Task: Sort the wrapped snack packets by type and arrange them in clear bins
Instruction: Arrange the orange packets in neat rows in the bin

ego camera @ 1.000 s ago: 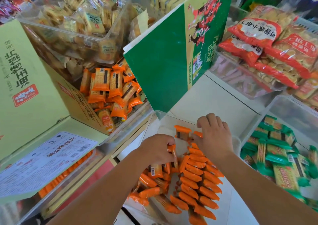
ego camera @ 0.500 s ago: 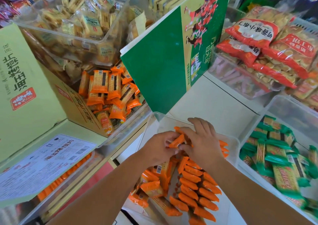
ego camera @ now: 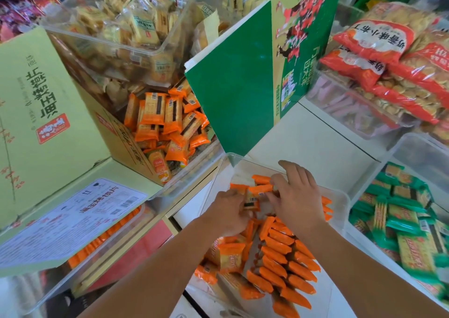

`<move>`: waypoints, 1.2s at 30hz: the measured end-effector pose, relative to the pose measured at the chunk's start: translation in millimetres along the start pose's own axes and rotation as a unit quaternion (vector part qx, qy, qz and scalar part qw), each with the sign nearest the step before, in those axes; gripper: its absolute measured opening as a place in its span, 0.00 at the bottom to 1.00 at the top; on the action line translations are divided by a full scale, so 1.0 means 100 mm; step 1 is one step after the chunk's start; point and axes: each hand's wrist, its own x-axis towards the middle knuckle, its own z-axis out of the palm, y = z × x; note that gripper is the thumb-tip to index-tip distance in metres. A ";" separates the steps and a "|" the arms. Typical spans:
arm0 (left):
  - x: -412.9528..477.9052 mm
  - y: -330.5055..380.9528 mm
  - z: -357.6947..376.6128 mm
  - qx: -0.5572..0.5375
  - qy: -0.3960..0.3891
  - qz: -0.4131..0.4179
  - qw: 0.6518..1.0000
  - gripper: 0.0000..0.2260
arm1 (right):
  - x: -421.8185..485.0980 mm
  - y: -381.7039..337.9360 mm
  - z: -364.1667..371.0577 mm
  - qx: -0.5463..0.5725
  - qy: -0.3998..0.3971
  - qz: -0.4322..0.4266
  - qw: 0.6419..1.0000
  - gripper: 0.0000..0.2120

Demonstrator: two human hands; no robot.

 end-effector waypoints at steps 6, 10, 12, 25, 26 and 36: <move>0.07 0.13 0.19 -0.087 0.140 -0.039 0.986 0.11 | -0.06 0.03 0.01 -0.038 -0.038 -0.070 0.996 0.12; -0.01 0.18 0.21 -0.179 0.184 -0.070 0.964 0.23 | 0.00 0.09 0.02 -0.037 -0.046 -0.011 0.998 0.09; -0.04 0.18 0.26 -0.169 0.183 -0.055 0.967 0.17 | 0.01 0.10 0.05 -0.046 -0.046 -0.004 0.998 0.11; 0.11 0.21 0.27 -0.113 0.128 -0.136 0.976 0.35 | 0.04 0.09 0.07 -0.092 -0.054 -0.024 0.994 0.12; 0.10 0.21 0.27 -0.096 0.129 -0.131 0.978 0.34 | 0.04 0.08 0.06 -0.103 -0.058 -0.034 0.992 0.12; -0.25 0.24 0.09 -0.206 0.235 -0.068 0.947 0.11 | 0.12 0.02 0.02 -0.051 -0.062 0.007 0.997 0.13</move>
